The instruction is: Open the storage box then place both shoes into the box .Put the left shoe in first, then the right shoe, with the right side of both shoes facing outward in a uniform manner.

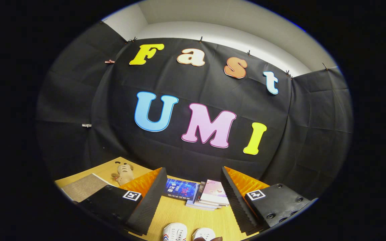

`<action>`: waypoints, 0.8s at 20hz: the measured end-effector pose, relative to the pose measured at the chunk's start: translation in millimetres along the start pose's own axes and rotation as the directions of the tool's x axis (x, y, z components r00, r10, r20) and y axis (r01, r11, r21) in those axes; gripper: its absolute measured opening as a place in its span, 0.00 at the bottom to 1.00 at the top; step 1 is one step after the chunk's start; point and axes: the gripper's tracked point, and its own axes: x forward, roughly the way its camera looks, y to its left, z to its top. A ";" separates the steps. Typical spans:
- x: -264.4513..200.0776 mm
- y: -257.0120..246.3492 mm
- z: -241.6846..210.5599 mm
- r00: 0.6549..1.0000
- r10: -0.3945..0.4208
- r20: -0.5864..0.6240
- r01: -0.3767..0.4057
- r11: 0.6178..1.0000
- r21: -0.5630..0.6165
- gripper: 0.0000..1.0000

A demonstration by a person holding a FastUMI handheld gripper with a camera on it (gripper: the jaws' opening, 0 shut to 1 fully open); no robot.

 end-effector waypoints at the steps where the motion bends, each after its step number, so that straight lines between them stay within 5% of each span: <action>1: -0.4 1.4 -0.8 1.000 0.002 -0.002 -0.002 1.000 -0.003 0.98; 9: 0.3 4.3 -2.7 1.000 0.016 -0.001 -0.016 1.000 -0.007 0.98; 16: 5.5 35.0 -9.8 0.986 0.168 -0.015 -0.167 0.986 0.027 0.97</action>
